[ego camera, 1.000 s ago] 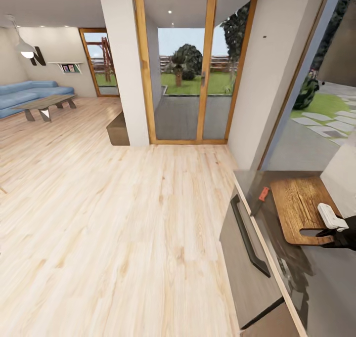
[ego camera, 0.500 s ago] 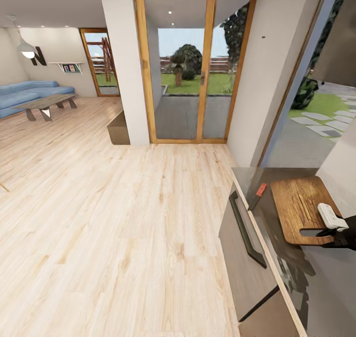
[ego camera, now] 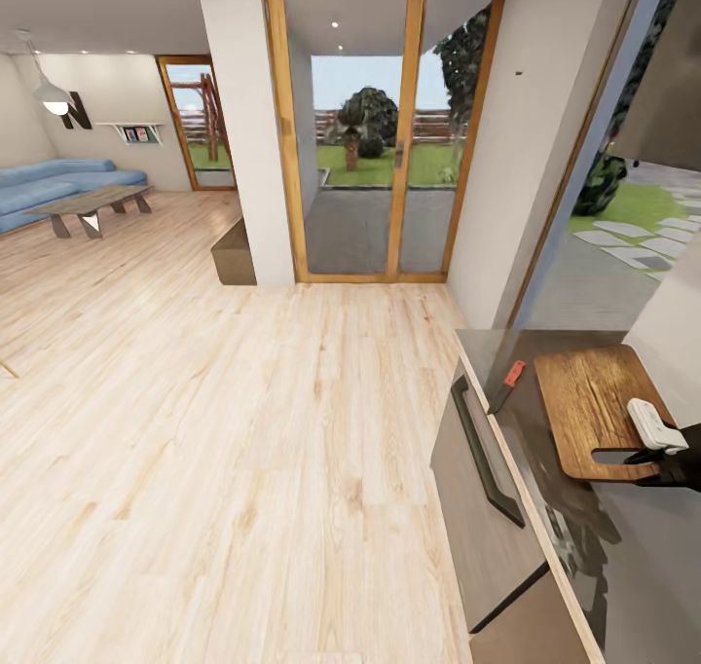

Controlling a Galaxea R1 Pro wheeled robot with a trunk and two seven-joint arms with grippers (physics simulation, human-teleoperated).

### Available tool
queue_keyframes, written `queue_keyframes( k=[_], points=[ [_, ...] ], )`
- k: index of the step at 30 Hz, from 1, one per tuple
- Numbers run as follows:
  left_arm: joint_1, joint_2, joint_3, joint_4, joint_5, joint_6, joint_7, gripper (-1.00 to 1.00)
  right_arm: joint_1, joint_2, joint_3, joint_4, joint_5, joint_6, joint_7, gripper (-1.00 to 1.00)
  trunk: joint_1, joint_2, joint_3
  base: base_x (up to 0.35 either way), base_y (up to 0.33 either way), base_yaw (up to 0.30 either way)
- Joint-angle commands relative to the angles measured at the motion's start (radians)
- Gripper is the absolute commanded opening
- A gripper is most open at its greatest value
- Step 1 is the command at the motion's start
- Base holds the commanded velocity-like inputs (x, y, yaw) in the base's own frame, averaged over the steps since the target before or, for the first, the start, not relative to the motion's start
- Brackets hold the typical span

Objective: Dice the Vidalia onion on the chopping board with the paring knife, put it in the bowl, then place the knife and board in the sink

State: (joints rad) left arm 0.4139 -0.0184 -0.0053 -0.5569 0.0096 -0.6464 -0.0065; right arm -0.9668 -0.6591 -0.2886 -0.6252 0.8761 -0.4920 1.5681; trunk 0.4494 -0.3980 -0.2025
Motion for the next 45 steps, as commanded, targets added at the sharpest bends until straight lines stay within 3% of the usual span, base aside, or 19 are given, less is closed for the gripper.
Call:
queue_keyframes(
  k=[1,12,22,25,26,27,29,34,40,45],
  points=[
    [0.0,0.0,-0.001,-0.001,0.001,-0.001,-0.001,1.0,-0.001,0.0,-0.004,0.0,0.004,-0.007,0.003,-1.0,0.001,-0.002,-0.002,0.0,0.0,0.0],
    [0.0,0.0,0.0,-0.001,0.001,-0.001,-0.001,1.0,-0.001,-0.002,-0.002,0.016,0.005,-0.008,0.003,-1.0,0.001,-0.002,-0.002,0.0,0.0,0.0],
    [0.0,0.0,0.0,-0.001,0.001,-0.001,-0.001,1.0,-0.001,-0.002,-0.004,0.127,0.002,-0.018,0.003,-1.0,0.001,-0.002,-0.002,0.0,0.0,0.0],
    [0.0,0.0,-0.001,-0.001,0.001,-0.001,-0.001,1.0,-0.001,-0.002,-0.004,0.153,-0.051,-0.019,0.003,-1.0,0.001,-0.002,-0.002,0.0,0.0,0.0],
    [0.0,0.0,0.0,-0.001,0.001,0.0,-0.001,1.0,-0.001,-0.002,-0.004,0.173,-0.103,-0.019,0.003,-1.0,0.001,-0.002,-0.002,0.0,0.0,0.0],
    [0.0,0.0,-0.001,-0.001,0.001,0.0,-0.001,1.0,-0.001,-0.002,-0.004,0.178,-0.122,-0.018,0.003,-1.0,0.001,-0.002,-0.002,0.0,0.0,0.0],
    [0.0,0.0,0.0,-0.002,0.001,-0.001,-0.001,1.0,-0.001,-0.002,-0.003,0.192,-0.205,-0.018,0.003,-1.0,0.001,-0.002,-0.002,0.0,0.0,0.0],
    [0.0,0.0,-0.001,-0.002,0.001,0.0,-0.001,1.0,-0.001,-0.001,0.002,0.198,-0.237,-0.017,0.003,-1.0,0.001,-0.002,-0.002,0.0,0.0,0.0],
    [0.0,-0.001,-0.001,0.0,0.002,0.001,-0.001,1.0,-0.001,-0.002,0.006,0.195,-0.227,-0.023,0.003,-1.0,0.001,-0.002,-0.002,0.0,0.0,0.0],
    [0.0,-0.004,-0.001,0.0,0.001,0.0,-0.001,1.0,-0.001,-0.001,0.007,0.187,-0.139,-0.072,0.003,-1.0,0.001,-0.002,-0.002,-0.028,0.0,0.0]
  ],
)
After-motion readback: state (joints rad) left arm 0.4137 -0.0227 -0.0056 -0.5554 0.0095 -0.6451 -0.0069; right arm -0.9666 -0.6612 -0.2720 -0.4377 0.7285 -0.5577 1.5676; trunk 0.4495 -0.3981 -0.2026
